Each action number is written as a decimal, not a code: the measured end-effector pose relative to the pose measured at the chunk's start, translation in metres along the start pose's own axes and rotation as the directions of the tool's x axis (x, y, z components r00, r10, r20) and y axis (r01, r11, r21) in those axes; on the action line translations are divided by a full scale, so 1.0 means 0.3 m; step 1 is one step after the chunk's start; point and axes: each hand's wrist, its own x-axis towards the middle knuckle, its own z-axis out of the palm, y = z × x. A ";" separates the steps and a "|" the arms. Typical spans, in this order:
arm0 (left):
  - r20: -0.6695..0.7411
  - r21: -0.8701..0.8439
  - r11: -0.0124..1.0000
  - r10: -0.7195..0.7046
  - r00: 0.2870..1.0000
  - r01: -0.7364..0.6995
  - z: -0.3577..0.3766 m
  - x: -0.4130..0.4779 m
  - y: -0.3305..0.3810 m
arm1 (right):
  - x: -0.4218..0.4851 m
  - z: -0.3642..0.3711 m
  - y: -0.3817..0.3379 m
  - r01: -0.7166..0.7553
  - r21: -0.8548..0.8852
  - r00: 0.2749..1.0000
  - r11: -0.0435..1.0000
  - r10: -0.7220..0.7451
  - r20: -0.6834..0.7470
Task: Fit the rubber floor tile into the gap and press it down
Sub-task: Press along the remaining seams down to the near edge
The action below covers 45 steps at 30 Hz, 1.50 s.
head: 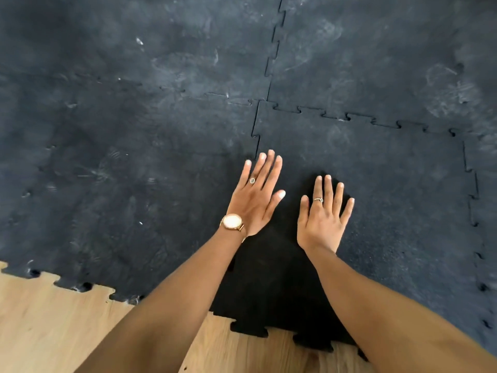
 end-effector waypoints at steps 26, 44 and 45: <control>0.105 0.099 0.930 -0.364 0.926 0.354 0.072 -0.359 0.116 | 0.004 0.030 0.002 0.006 -0.025 1.000 1.000 -0.007 -0.020; 0.144 0.196 0.863 -0.494 0.857 0.465 0.016 -0.272 -0.001 | -0.009 0.001 -0.019 -0.042 -0.029 0.998 0.999 0.044 0.040; 0.134 0.205 0.861 -0.495 0.858 0.465 0.017 -0.273 -0.009 | -0.039 -0.001 -0.043 -0.083 -0.008 0.995 0.997 0.083 0.046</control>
